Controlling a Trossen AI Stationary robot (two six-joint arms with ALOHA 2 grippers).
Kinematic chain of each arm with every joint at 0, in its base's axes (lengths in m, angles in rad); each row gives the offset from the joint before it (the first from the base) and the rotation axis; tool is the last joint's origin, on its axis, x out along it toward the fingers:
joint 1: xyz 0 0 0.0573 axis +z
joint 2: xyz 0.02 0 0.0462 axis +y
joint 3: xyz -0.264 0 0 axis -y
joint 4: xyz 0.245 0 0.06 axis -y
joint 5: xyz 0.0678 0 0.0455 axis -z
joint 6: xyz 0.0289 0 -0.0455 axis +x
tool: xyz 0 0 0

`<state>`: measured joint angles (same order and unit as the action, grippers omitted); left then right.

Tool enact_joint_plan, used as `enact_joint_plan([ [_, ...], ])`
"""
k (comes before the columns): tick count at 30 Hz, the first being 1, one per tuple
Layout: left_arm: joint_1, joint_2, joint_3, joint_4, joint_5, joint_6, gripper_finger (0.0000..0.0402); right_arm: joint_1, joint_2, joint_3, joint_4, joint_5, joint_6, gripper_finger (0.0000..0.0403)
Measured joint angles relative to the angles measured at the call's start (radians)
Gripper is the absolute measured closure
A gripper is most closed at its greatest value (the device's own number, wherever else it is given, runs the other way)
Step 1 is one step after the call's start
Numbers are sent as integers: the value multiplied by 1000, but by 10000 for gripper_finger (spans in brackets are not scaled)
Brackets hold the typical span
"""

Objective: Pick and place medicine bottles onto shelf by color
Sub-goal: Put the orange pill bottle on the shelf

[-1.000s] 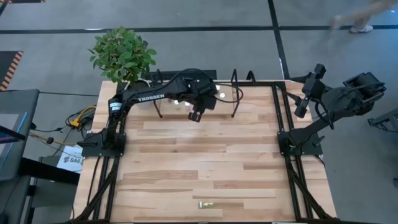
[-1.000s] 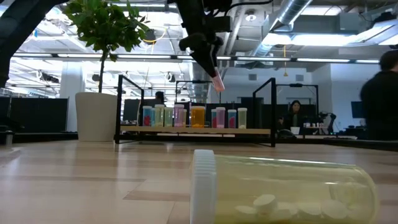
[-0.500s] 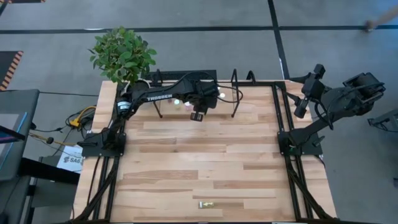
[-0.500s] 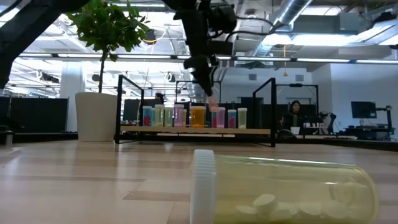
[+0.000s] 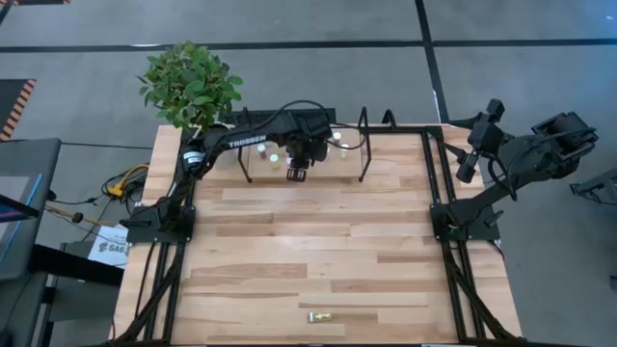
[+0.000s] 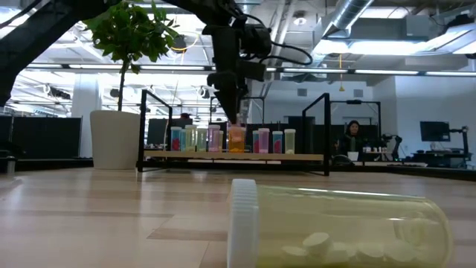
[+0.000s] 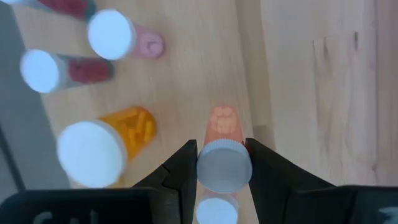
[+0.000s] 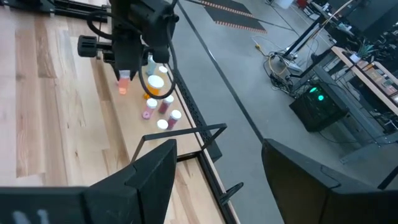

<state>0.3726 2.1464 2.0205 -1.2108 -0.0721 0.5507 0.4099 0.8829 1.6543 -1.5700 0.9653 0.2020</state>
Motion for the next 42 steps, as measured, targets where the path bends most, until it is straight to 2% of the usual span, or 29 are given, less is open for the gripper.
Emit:
enact_joint_plan([
  [32, 31, 47, -12, -2, 12, 2, 302, 0, 0, 0, 0, 0, 0, 143],
  [38, 38, 48, -12, 12, 21, -39, 270, 0, 0, 0, 0, 0, 0, 143],
  [42, 38, 49, 2, 26, -17, -43, 246, 0, 0, 0, 0, 0, 0, 143],
])
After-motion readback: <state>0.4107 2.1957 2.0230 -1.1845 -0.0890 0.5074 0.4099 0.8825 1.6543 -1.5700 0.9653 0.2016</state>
